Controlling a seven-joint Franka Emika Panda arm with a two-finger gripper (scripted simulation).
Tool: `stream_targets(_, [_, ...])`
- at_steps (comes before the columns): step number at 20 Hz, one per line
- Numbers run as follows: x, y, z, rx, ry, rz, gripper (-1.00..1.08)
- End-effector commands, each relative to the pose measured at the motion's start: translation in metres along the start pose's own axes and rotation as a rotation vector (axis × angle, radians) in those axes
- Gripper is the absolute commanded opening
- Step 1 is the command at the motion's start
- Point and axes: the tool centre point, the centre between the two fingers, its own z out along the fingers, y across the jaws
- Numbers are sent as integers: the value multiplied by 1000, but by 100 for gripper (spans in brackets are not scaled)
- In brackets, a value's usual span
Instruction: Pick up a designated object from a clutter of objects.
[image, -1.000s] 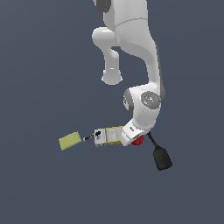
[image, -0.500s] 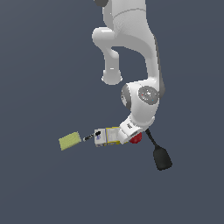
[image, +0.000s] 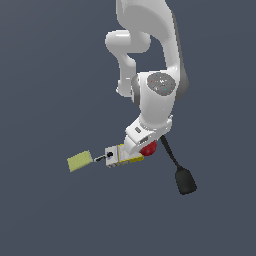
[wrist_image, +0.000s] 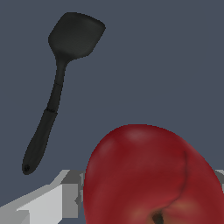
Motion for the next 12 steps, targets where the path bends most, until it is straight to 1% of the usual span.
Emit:
stream_targets(1, [-8, 11, -28, -1, 3, 0, -100])
stream_targets(12, [-46, 61, -152, 1, 5, -1, -100])
